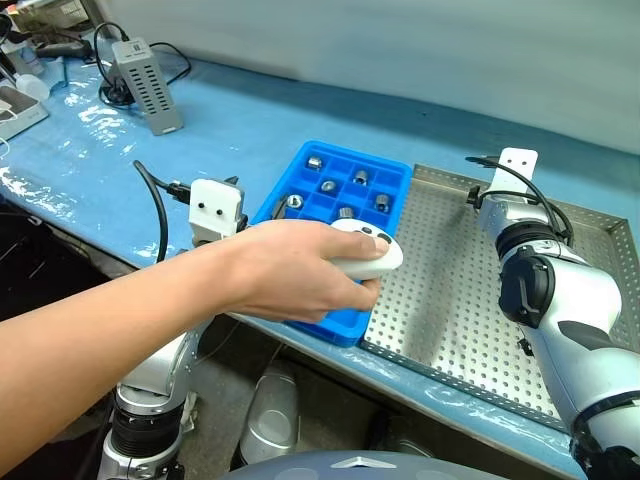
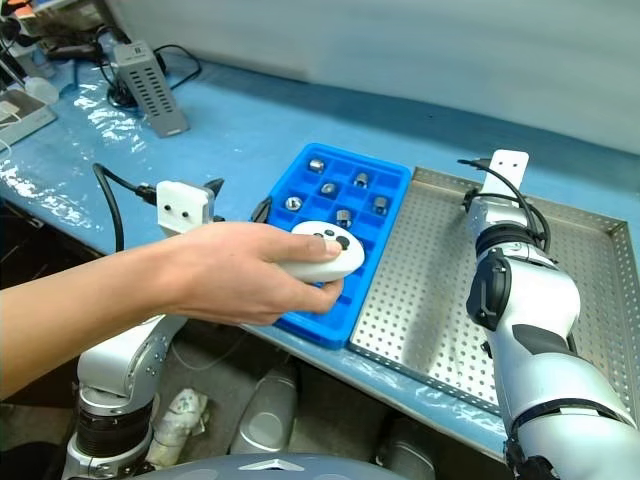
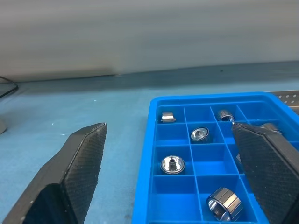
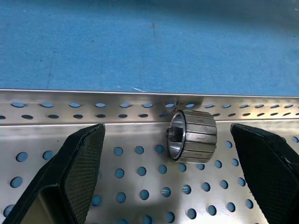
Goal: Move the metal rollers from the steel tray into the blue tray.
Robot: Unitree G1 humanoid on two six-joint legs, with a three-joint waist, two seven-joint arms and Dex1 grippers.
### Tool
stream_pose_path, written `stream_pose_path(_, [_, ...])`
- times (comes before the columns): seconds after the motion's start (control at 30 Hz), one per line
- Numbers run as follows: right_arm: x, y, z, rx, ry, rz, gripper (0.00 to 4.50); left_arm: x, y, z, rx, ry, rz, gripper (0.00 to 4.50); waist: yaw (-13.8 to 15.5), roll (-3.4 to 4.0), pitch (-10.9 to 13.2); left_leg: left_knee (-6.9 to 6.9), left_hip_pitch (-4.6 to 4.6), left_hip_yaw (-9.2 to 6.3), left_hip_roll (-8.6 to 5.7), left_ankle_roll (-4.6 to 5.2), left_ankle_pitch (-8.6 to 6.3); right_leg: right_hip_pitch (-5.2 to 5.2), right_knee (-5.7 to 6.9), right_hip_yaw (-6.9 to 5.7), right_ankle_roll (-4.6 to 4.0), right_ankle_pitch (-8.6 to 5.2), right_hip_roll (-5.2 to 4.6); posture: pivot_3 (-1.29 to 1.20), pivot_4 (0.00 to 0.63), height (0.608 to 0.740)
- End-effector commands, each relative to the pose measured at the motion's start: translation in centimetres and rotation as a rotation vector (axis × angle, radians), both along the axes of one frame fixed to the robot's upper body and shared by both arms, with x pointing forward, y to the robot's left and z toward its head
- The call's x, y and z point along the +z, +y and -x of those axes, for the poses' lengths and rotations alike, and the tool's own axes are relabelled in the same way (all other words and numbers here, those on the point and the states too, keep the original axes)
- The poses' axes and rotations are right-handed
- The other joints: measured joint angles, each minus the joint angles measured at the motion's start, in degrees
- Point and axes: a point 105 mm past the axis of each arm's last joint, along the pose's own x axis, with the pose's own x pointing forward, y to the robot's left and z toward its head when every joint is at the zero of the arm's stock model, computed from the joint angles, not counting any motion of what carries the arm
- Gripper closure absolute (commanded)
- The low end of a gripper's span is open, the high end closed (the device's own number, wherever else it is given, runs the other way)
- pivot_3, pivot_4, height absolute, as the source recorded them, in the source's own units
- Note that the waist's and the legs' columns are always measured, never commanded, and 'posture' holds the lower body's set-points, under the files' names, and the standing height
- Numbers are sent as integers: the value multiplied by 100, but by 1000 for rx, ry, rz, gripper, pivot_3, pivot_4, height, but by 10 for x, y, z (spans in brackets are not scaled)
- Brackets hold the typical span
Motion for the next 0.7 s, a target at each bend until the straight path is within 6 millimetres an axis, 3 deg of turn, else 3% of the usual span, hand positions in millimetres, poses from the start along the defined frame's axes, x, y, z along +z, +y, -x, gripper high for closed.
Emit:
stream_pose_path(0.03, [13, -16, 4, -41, -21, 40, 966, 14, 0, 6, -1, -58, -3, 0, 18, 0, 0, 0, 0, 0, 0, 0, 0, 1, 0, 0, 0, 0, 0, 747, 150, 740])
stream_pose_path(0.3, [16, -26, 9, -103, -36, 29, 3937, 9, -2, 9, 2, -44, 19, 0, 19, 0, 0, 0, 4, -2, 0, -1, 1, 4, 1, -1, 0, 0, 1, 740, 150, 740])
stream_pose_path(0.37, [15, -26, 10, -105, -36, 25, 4469, 9, -2, 9, 1, -44, 19, 0, 15, 0, 0, 0, 4, -2, 0, -1, 0, 3, 1, 0, 0, 0, 1, 738, 150, 740])
stream_pose_path(0.47, [14, -25, 9, -99, -32, 23, 4469, 10, -1, 8, 1, -45, 19, 0, 20, 0, 0, 0, 4, -2, 0, 0, 0, 4, 1, 0, 0, 0, 1, 736, 150, 740])
stream_pose_path(0.63, [11, -17, 4, -94, -120, -152, 4469, 9, -1, 8, -2, -44, 17, 0, 18, 0, 0, 0, 5, -3, 0, 2, -2, 4, 1, 0, 0, 0, 1, 733, 150, 740])
stream_pose_path(0.7, [11, -15, 3, -95, -138, -184, 4048, 10, -1, 8, -1, -45, 17, 0, 19, 0, 0, 0, 7, -3, 0, 3, -2, 7, 1, 0, 0, 0, 1, 735, 150, 740])
